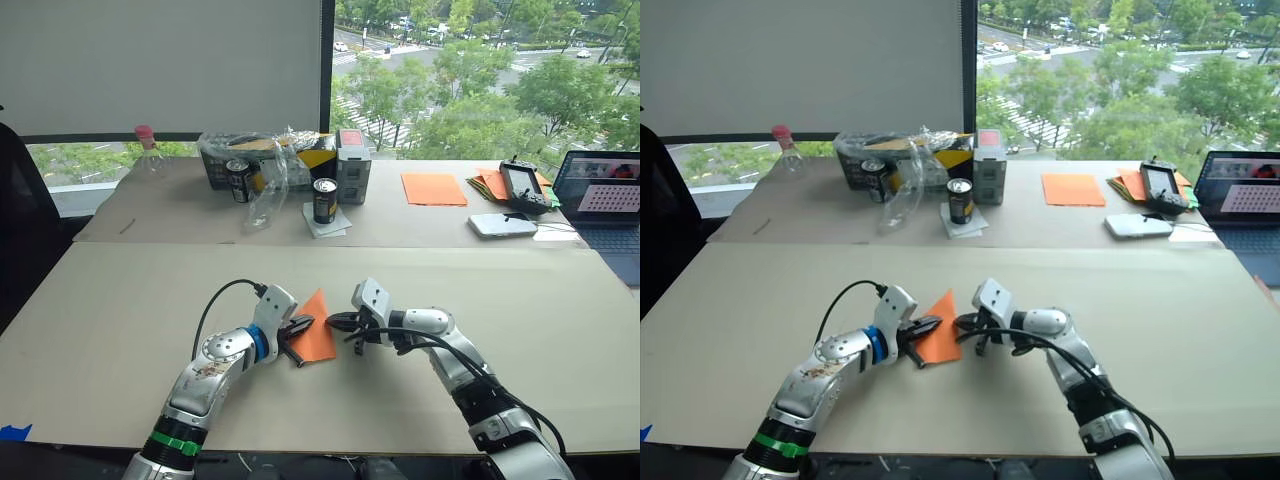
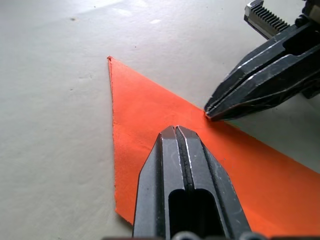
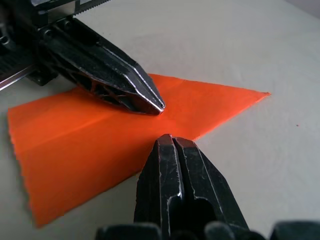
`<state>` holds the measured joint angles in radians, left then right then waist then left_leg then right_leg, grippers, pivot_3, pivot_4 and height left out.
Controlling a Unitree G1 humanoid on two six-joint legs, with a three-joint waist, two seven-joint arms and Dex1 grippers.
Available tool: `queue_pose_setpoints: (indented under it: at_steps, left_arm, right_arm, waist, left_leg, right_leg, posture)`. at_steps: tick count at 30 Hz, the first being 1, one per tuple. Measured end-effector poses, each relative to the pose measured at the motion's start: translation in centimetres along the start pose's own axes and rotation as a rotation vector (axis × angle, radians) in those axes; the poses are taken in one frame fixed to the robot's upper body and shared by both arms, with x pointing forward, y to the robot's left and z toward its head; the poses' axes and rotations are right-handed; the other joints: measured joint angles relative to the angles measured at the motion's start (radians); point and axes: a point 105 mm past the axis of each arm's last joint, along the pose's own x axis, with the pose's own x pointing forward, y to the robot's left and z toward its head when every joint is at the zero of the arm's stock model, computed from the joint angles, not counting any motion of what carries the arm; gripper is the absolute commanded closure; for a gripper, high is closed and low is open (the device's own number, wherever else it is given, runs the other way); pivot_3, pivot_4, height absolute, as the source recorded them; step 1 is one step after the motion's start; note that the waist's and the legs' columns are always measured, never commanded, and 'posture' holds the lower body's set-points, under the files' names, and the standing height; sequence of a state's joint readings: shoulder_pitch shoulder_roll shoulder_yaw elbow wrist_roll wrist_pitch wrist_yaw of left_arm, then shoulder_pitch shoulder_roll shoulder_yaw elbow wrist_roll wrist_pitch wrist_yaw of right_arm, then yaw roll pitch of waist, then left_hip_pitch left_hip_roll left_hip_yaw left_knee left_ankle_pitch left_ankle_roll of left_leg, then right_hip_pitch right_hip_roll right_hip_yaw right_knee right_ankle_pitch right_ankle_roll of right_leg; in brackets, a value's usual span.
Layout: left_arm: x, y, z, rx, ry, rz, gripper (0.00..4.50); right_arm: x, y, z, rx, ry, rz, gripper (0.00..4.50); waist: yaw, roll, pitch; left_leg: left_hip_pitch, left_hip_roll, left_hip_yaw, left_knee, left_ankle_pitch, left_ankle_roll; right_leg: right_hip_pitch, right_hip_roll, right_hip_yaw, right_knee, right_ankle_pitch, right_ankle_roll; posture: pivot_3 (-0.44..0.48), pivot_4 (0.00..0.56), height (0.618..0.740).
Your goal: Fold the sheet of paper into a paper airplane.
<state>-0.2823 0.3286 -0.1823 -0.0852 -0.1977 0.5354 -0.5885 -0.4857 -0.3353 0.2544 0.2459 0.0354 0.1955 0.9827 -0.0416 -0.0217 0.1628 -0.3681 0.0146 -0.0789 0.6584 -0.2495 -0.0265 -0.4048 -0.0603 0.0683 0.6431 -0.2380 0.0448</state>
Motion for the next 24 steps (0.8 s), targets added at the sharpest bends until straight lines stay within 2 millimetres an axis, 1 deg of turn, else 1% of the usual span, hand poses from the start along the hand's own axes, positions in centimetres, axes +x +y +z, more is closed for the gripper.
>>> queue_pose_setpoints:
  at_steps: [6, 8, 11, 16, 18, 19, 21, 23, 24]
  left_arm:
    - [0.4, 0.0, 0.2, 0.008, -0.003, -0.016, 4.48]
    - [0.5, 0.0, 0.3, 0.009, -0.003, -0.017, 4.48]
    - [0.6, -0.1, 0.3, 0.010, -0.003, -0.021, 4.48]
    - [0.6, 0.0, 0.3, 0.011, -0.003, -0.020, 4.48]
    - [0.5, 0.0, 0.3, 0.011, -0.003, -0.019, 4.48]
    - [0.6, 0.0, 0.3, 0.011, -0.003, -0.020, 4.48]
    - [0.5, 0.0, 0.3, 0.009, -0.003, -0.021, 4.48]
    - [0.5, -0.1, 0.2, 0.007, -0.004, -0.023, 4.48]
    - [0.5, -0.2, 0.2, 0.006, -0.005, -0.024, 4.48]
  right_arm:
    - [-1.7, 3.3, -0.2, -0.032, 0.068, 0.145, 4.50]
    - [-1.9, 3.9, -0.2, -0.034, 0.081, 0.167, 4.50]
    - [-2.2, 4.2, -0.1, -0.047, 0.097, 0.176, 4.50]
    - [-2.0, 3.7, 0.3, -0.029, 0.084, 0.144, 4.50]
    - [-1.7, 2.6, 0.9, -0.025, 0.067, 0.100, 4.50]
    - [-1.6, 1.9, 1.4, -0.025, 0.048, 0.076, 4.50]
    - [-1.3, 0.4, 3.0, -0.049, 0.016, 0.038, 4.50]
    - [-0.7, -0.6, 4.0, -0.069, -0.001, 0.026, 4.50]
    - [-0.4, -0.8, 4.1, -0.071, -0.003, 0.026, 4.50]
  waist:
    - [0.000, 0.000, 0.000]
    - [0.000, 0.000, 0.000]
    - [0.000, 0.000, 0.000]
    - [0.000, -0.001, 0.000]
    - [-0.001, -0.001, 0.000]
    - [-0.001, -0.001, 0.000]
    - [-0.001, -0.001, 0.000]
    - [-0.001, -0.001, 0.000]
    - [-0.001, -0.001, 0.000]
  left_leg:
    - [0.000, 0.000, 0.000, 0.000, 0.000, 0.000]
    - [0.000, 0.000, 0.000, 0.000, 0.000, 0.000]
    - [0.000, 0.000, 0.000, 0.000, 0.000, 0.000]
    - [0.000, 0.000, 0.000, 0.000, 0.000, 0.000]
    - [0.000, 0.000, 0.000, 0.000, 0.000, 0.000]
    - [-0.001, 0.000, 0.000, 0.000, 0.000, 0.000]
    - [-0.001, 0.000, 0.000, 0.000, 0.000, 0.000]
    - [-0.001, 0.000, 0.000, 0.000, 0.000, 0.000]
    - [-0.001, 0.000, 0.000, 0.000, 0.000, 0.000]
  right_leg:
    - [0.000, 0.000, 0.000, -0.001, -0.001, 0.002]
    - [0.000, 0.000, 0.000, -0.001, -0.004, 0.007]
    - [0.000, 0.000, 0.000, -0.001, -0.004, 0.007]
    - [0.000, 0.000, 0.000, -0.001, -0.004, 0.007]
    - [0.000, 0.000, 0.000, -0.001, -0.004, 0.007]
    - [-0.001, 0.000, 0.000, -0.001, -0.004, 0.006]
    - [-0.001, 0.000, 0.000, -0.001, -0.001, 0.001]
    - [-0.001, 0.000, 0.000, -0.001, 0.000, 0.001]
    - [-0.001, 0.000, 0.000, -0.001, 0.000, 0.001]
  posture:
    - [0.000, 0.150, 0.730]
    - [0.000, 0.150, 0.730]
    - [0.000, 0.150, 0.730]
    - [0.000, 0.150, 0.730]
    - [0.000, 0.150, 0.730]
    - [0.000, 0.150, 0.730]
    - [0.000, 0.150, 0.730]
    - [0.000, 0.150, 0.730]
    - [0.000, 0.150, 0.730]
